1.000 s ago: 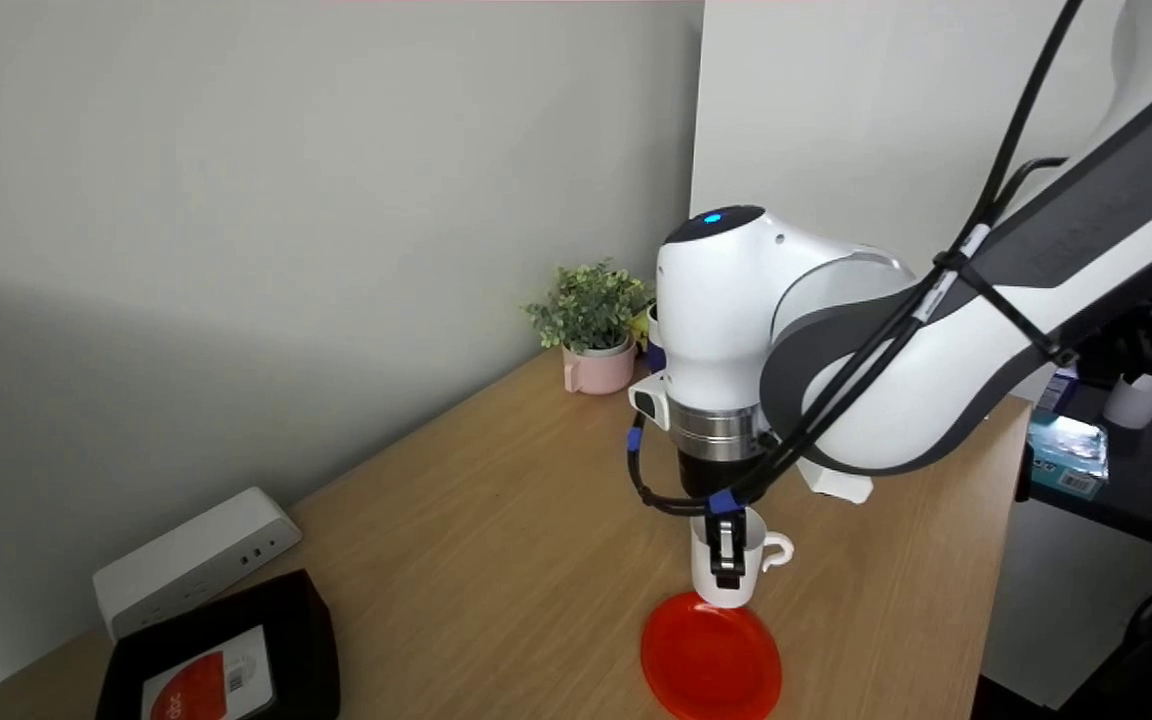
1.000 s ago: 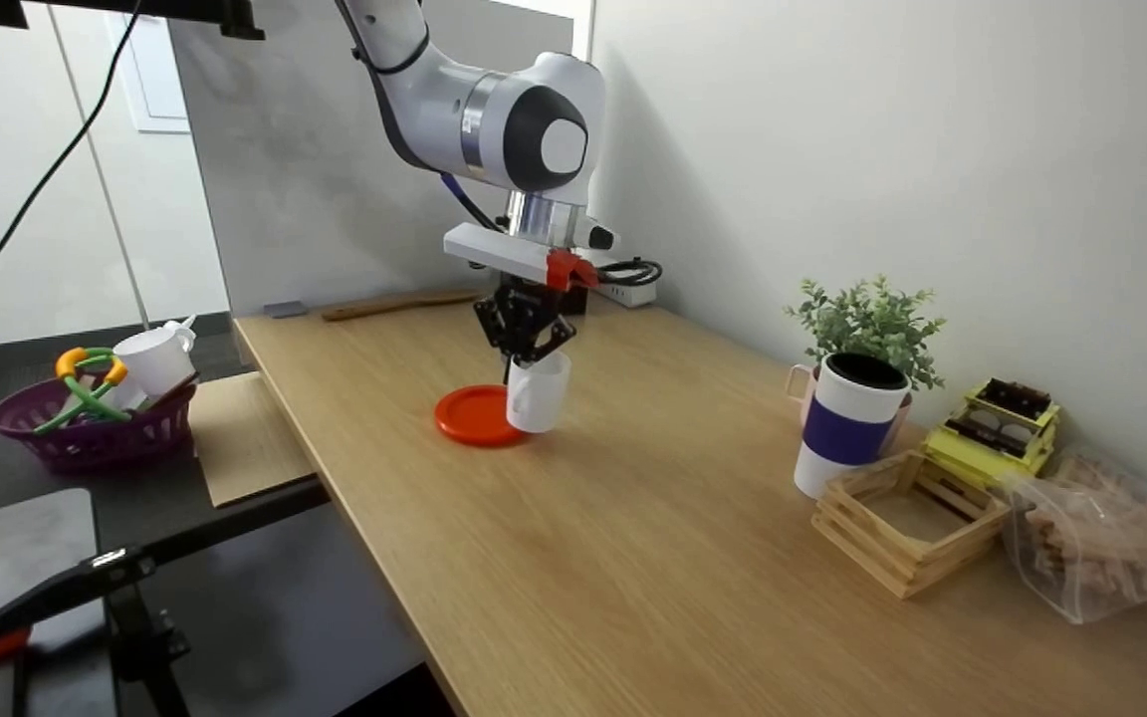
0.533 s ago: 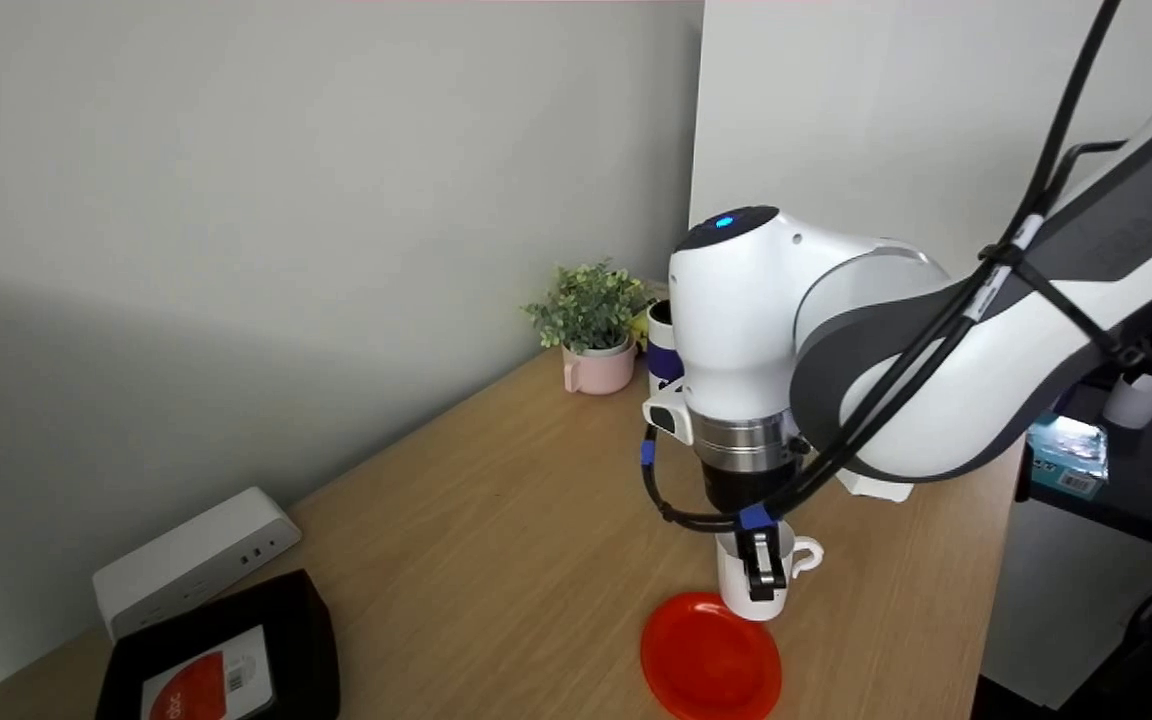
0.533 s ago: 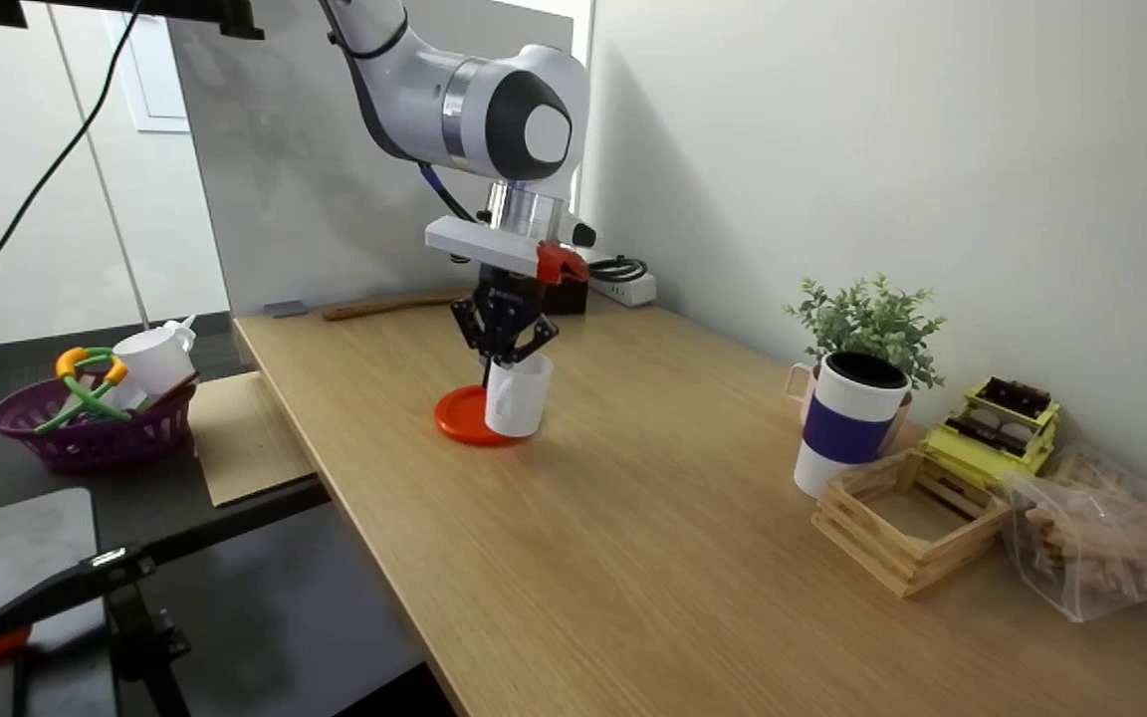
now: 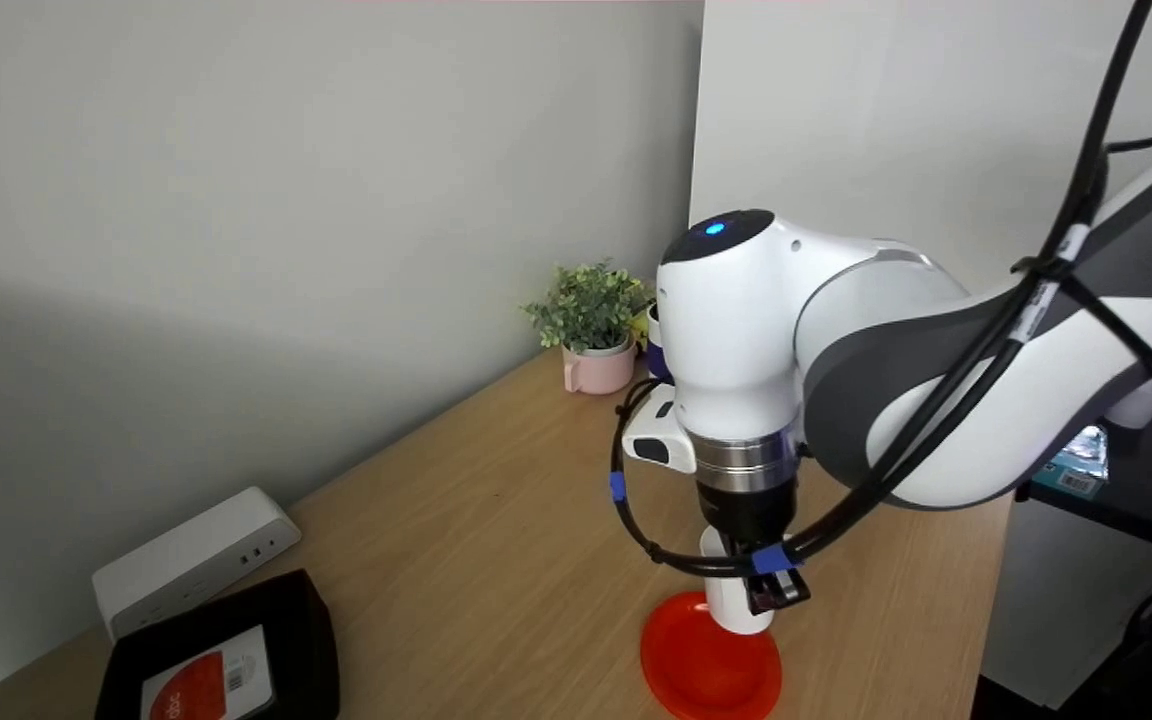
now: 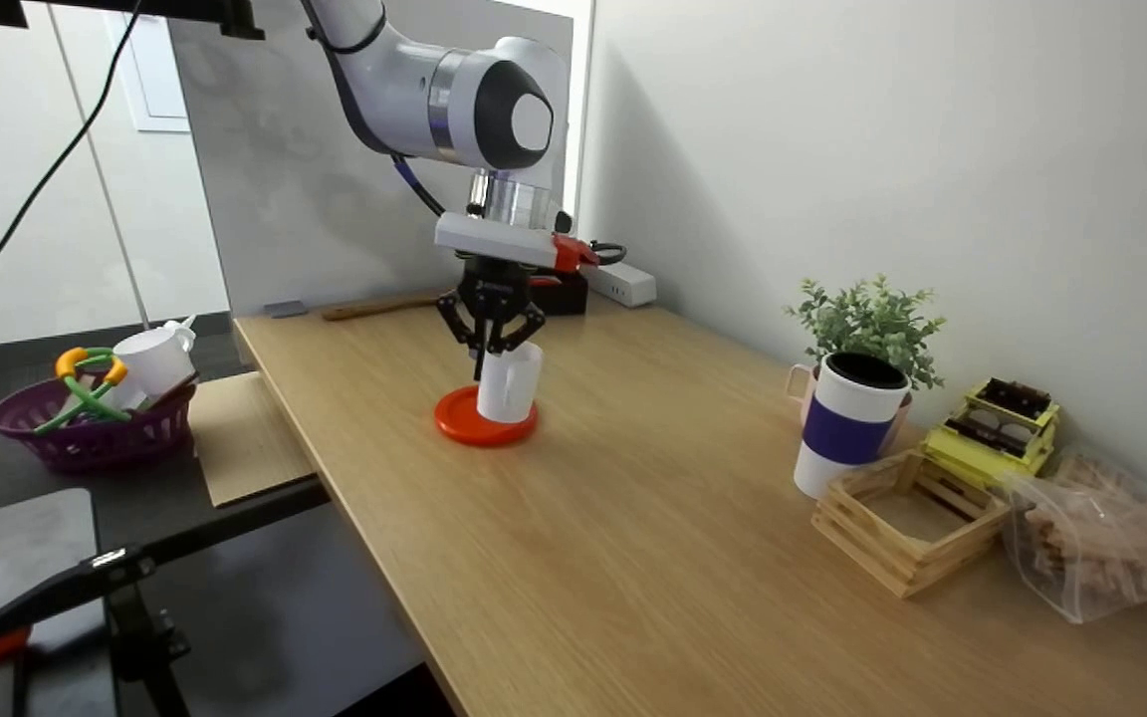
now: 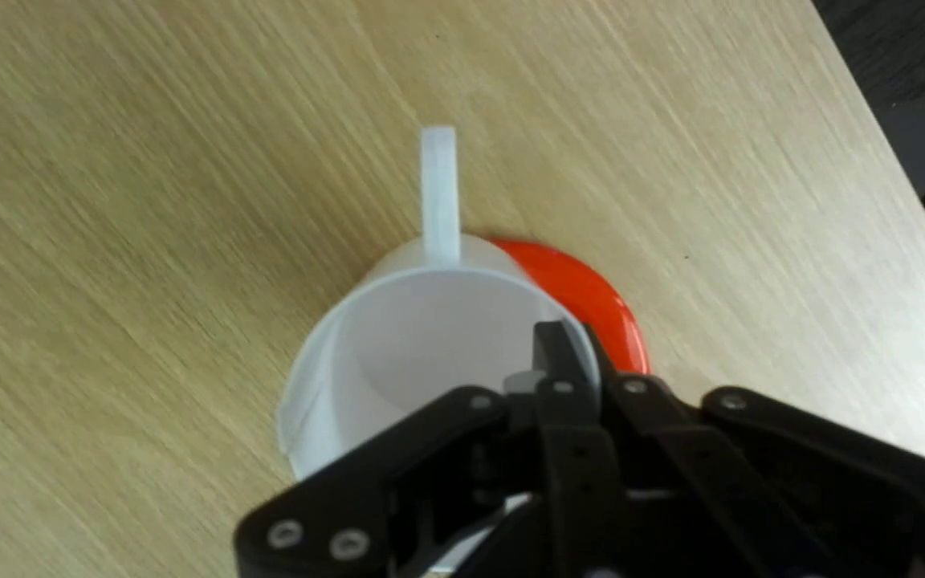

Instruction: Put the mug on the plate

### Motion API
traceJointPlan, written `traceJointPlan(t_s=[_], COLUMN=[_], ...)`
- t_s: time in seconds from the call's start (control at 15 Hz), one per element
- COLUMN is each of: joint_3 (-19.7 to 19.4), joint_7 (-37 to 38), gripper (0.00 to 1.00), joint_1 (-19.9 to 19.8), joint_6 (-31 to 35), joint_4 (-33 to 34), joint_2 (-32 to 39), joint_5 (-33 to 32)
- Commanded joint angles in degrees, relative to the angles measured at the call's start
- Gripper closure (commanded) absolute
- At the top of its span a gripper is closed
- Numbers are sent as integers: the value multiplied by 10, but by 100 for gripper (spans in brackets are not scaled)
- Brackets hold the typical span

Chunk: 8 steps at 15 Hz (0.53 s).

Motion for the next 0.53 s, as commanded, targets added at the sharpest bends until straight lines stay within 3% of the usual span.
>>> traceJointPlan(t_s=[0.0,0.47], joint_3=[15,20], joint_7=[-64,-124], gripper=[99,99], joint_1=[3,29], joint_6=[-29,-92], joint_4=[26,93], joint_2=[11,53], joint_5=[-17,-27])
